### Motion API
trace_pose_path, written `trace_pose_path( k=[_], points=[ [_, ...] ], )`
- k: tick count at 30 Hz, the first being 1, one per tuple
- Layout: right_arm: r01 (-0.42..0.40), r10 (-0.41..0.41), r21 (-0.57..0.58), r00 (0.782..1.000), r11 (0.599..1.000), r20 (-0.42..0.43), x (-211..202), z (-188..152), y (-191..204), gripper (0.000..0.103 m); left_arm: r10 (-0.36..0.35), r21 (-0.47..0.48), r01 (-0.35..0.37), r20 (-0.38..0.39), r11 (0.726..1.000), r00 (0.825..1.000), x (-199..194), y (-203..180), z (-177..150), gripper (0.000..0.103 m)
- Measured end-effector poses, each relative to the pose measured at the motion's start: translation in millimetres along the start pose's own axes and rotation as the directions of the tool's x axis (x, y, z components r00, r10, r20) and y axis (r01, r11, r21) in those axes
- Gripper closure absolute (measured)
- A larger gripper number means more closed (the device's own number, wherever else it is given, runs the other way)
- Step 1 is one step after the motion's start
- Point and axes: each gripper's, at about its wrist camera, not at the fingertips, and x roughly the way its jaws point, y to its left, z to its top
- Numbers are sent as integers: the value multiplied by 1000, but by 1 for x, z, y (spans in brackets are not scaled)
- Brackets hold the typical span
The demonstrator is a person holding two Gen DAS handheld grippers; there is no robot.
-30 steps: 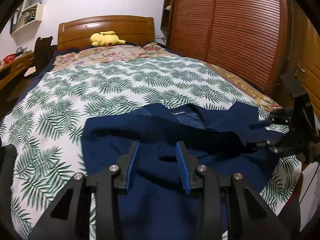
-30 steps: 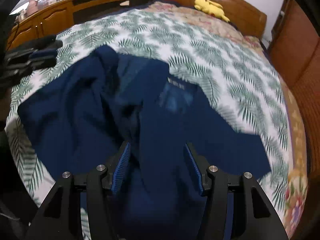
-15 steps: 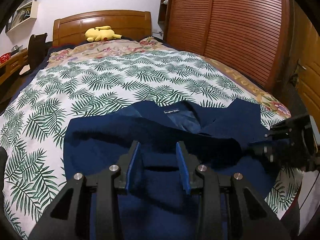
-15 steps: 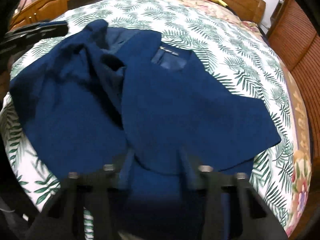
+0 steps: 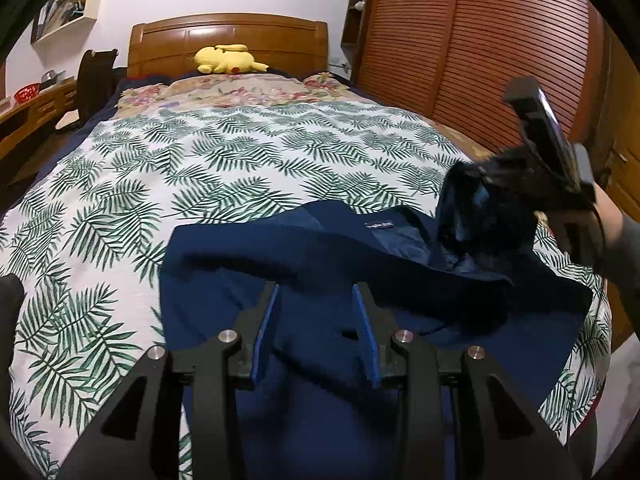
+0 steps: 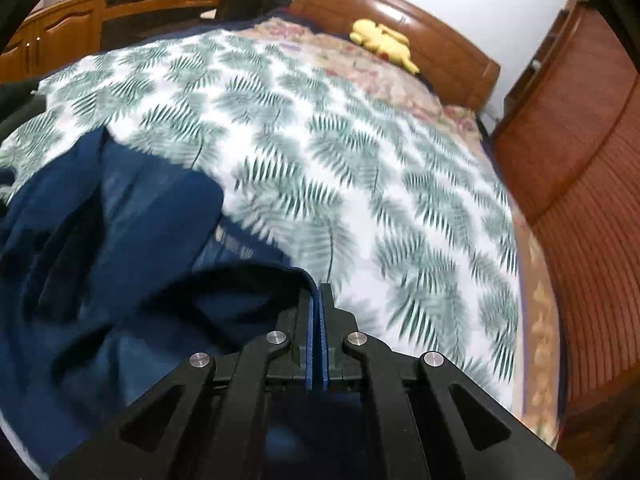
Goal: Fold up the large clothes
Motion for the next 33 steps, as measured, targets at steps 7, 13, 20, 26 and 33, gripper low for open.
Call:
trace_pose_path(
  k=[7, 13, 20, 26, 33],
  points=[
    [3, 0, -94, 1000, 996, 30, 28, 47, 22, 103, 6, -3, -6, 2, 1000, 1000, -5, 9, -2, 68],
    [-11, 11, -80, 1000, 997, 4, 39, 62, 28, 101, 13, -6, -13, 3, 1000, 1000, -7, 14, -3, 68],
    [-25, 27, -34, 997, 999, 77, 5, 69, 27, 57, 26, -14, -26, 5, 1000, 1000, -10, 17, -3, 68],
    [-135, 133, 16, 988, 991, 72, -17, 60, 41, 57, 50, -12, -50, -2, 999, 999, -10, 22, -5, 68],
    [-266, 264, 36, 963, 963, 48, -24, 41, 83, 57, 61, -26, -61, -1, 998, 998, -14, 30, -7, 68]
  ],
)
